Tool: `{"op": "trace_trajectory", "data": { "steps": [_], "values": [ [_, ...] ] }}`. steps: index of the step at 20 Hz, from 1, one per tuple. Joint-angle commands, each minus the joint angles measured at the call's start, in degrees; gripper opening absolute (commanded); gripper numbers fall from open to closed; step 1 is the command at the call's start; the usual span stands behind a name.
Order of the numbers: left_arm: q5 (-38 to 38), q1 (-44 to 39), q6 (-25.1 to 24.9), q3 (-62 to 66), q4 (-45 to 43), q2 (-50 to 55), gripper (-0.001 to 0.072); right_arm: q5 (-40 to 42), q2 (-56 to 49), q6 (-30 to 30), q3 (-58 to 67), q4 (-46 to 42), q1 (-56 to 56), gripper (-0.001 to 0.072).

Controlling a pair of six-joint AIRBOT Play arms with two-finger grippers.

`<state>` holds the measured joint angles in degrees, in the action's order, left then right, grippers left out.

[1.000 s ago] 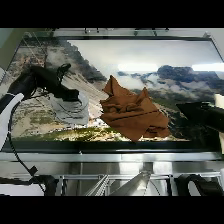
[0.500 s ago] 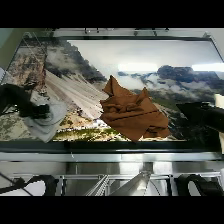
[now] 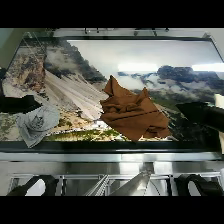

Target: Fold the shirts.

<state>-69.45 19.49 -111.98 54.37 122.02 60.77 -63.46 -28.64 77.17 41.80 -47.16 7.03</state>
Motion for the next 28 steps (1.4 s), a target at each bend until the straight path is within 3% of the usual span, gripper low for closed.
{"op": "trace_trajectory", "data": {
  "steps": [1, 2, 3, 4, 5, 6, 10, 11, 12, 18, 19, 20, 21, 24, 28],
  "values": [
    [-2.0, -15.6, -2.4, 3.6, 8.3, 2.1, 0.0019, 0.1, -3.9, 8.3, 0.0, -7.4, 0.0, 0.0017],
    [-1.0, -21.6, -2.3, 5.3, 8.2, 4.9, 0.0224, 0.2, -6.6, 9.0, 0.0, -8.5, 0.0, 0.0018],
    [0.7, -26.5, -2.3, 7.0, 8.2, 7.8, 0.0498, 0.0, -9.3, 9.0, 0.0, -8.6, 0.1, 0.0022],
    [2.5, -31.1, -2.2, 8.9, 8.1, 11.0, 0.0720, 0.0, -12.2, 9.0, 0.0, -8.3, 0.1, 0.0127],
    [3.7, -34.4, -2.2, 10.5, 8.0, 14.1, 0.0710, 0.0, -15.8, 9.0, 0.0, -8.4, 0.2, 0.0450],
    [4.0, -37.3, -2.2, 12.3, 8.0, 17.4, 0.0709, 0.0, -19.0, 9.0, 0.0, -8.3, 0.3, 0.0567],
    [2.8, -41.9, -1.8, 17.8, 8.1, 29.2, 0.0709, 1.0, -32.8, 8.0, 0.0, -8.0, 0.3, 0.0561],
    [1.9, -42.0, -1.1, 18.8, 8.0, 31.5, 0.0708, 2.2, -35.7, 6.6, 0.0, -7.1, 0.3, 0.0481],
    [1.1, -41.8, -0.2, 19.9, 8.1, 33.8, 0.0708, 3.3, -38.6, 5.2, 0.0, -5.3, 0.3, 0.0353],
    [-2.8, -40.8, 2.5, 23.8, 8.5, 43.6, 0.0694, 6.0, -51.8, -7.9, 0.0, 16.8, 0.2, 0.0354],
    [-3.9, -40.8, 2.9, 24.9, 9.0, 44.9, 0.0477, 5.8, -52.9, -10.6, 0.0, 21.0, -0.1, 0.0253],
    [-4.4, -41.1, 2.9, 25.7, 9.6, 45.6, 0.0091, 5.4, -53.4, -13.6, 0.0, 24.4, -0.1, 0.0057],
    [-4.9, -41.2, 2.9, 26.7, 10.3, 45.7, 0.0011, 4.1, -53.4, -16.9, 0.0, 28.6, 0.0, 0.0016],
    [-8.4, -39.9, 2.9, 31.8, 13.0, 42.1, 0.0012, -5.8, -49.2, -25.7, 1.4, 44.2, 1.9, 0.0015],
    [-14.8, -34.9, 2.9, 42.1, 20.2, 28.0, 0.0012, -25.7, -34.0, -34.2, 8.1, 71.2, 8.5, 0.0016]
  ]
}}
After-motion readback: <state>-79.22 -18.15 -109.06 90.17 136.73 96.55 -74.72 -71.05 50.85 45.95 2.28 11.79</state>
